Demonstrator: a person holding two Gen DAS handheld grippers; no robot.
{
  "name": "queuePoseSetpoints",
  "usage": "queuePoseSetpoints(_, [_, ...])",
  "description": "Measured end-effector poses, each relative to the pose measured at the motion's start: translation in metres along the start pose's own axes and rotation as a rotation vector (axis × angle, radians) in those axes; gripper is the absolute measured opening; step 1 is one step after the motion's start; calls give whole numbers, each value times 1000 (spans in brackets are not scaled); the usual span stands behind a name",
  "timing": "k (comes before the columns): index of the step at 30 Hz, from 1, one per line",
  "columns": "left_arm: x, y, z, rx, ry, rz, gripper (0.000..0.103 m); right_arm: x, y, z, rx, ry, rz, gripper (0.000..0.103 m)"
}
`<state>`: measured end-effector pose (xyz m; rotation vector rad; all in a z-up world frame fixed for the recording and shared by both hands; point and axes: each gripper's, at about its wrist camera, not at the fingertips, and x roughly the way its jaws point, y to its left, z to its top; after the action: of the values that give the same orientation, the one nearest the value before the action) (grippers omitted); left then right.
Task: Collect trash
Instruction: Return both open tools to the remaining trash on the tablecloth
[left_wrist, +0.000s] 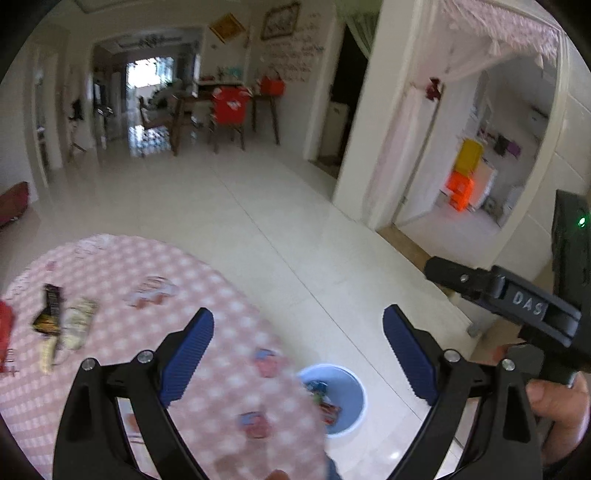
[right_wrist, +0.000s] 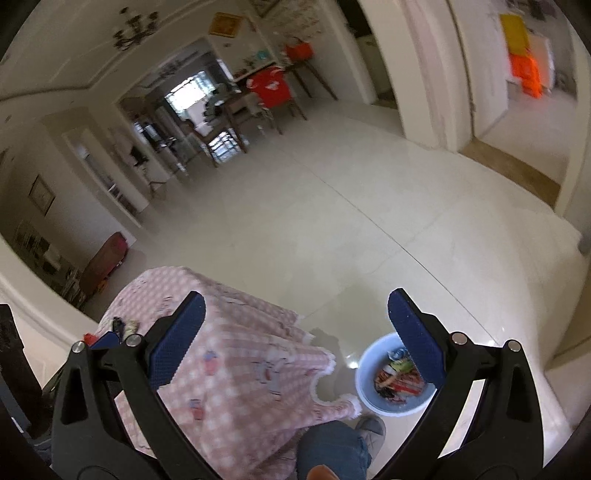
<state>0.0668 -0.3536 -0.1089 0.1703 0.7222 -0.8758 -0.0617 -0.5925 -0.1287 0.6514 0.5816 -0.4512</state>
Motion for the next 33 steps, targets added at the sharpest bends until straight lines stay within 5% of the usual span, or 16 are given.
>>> queuePoseSetpoints(7, [-42,60,-11,-11,-81,145,91,13,75,-10,-133,24,61,97])
queuePoseSetpoints(14, [-61,144,-35,-86,-66,258,91,52,150,-39,-242,101,116,97])
queuePoseSetpoints(20, [-46,230,-64,-169,10,370,91,85,197,-65,-314,167,146,97])
queuePoseSetpoints(27, [-2,266,-77,-118,125,352,90,115,222,-82,-356,213,145,97])
queuePoseSetpoints(33, [20,275,-68,-103,178,334,53,142,241,-90,-387,240,128,97])
